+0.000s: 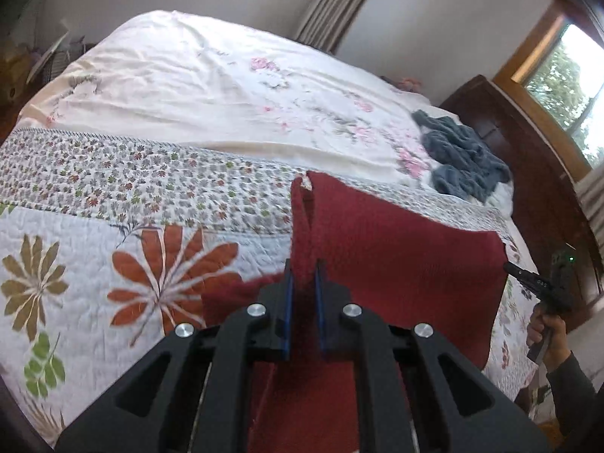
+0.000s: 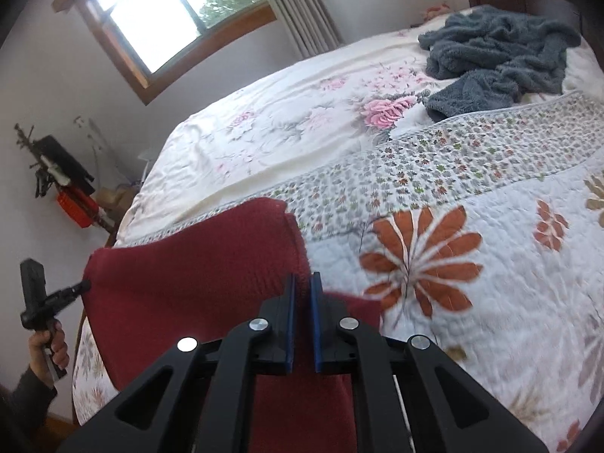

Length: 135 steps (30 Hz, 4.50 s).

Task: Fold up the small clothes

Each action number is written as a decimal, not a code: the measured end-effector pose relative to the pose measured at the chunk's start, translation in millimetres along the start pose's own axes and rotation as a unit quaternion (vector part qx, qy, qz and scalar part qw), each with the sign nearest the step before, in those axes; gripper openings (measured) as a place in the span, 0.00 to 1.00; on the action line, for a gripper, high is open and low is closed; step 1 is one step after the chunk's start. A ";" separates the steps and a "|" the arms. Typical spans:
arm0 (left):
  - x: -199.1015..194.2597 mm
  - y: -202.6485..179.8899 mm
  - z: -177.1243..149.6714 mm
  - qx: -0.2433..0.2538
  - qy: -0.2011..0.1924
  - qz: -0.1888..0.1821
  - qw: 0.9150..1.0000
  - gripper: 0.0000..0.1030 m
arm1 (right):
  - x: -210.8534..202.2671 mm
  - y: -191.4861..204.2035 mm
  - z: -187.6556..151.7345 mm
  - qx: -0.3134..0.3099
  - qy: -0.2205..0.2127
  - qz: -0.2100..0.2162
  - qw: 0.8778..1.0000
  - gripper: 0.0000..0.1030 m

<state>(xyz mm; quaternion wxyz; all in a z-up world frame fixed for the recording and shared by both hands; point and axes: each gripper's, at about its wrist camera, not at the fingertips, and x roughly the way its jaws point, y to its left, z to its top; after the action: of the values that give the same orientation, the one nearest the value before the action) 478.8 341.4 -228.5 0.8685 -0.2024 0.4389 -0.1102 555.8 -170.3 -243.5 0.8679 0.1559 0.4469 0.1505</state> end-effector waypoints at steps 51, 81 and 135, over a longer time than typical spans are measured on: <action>105.7 96.2 -70.9 -0.127 0.145 -0.034 0.981 0.00 | 135.0 -52.3 -91.6 0.147 0.172 0.090 0.970 0.00; 0.5 100.0 -185.7 -0.142 0.163 -0.083 0.973 0.07 | -6.3 -109.1 -185.2 0.197 0.136 0.055 0.969 0.04; 175.8 143.4 -41.3 -0.188 0.278 -0.196 0.921 0.25 | 169.3 366.5 -328.8 -0.532 0.019 -0.151 0.833 0.54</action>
<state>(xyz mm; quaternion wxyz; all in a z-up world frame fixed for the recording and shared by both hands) 551.2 394.2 -441.0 0.6185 -0.4051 0.6267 -0.2460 334.6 274.3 -399.8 0.8201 -0.4022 0.3321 0.2353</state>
